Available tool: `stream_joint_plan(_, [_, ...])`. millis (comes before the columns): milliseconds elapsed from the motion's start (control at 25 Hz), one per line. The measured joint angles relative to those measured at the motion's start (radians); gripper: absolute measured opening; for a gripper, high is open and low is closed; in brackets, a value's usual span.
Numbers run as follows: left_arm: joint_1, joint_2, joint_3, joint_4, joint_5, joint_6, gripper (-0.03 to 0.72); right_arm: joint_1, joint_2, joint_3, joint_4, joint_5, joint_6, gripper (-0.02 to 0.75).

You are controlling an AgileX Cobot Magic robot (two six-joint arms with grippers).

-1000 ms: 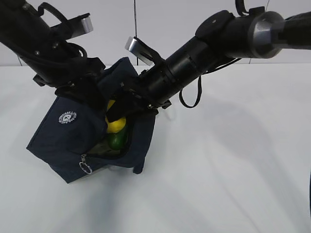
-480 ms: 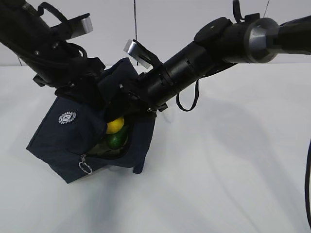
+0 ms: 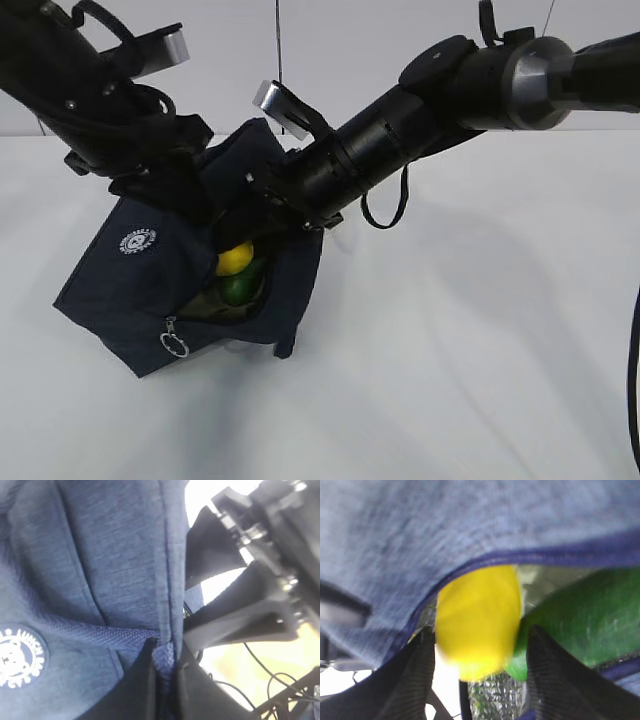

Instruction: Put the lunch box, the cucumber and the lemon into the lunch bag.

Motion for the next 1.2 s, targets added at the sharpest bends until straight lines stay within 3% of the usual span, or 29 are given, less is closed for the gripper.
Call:
stream_joint_plan(520, [0.032, -0.021, 0.000, -0.004, 0.023, 0.000, 0.013, -0.002, 0.000, 0.000, 0.029, 0.031, -0.022, 0.449])
stream_joint_plan(880, [0.032, -0.022, 0.000, -0.004, 0.024, 0.000, 0.013, -0.102, -0.042, 0.000, 0.019, 0.043, -0.003, 0.449])
stream_joint_plan(1200, [0.032, -0.022, 0.000, -0.004, 0.024, 0.000, 0.013, -0.143, -0.063, 0.000, -0.207, 0.051, 0.133, 0.449])
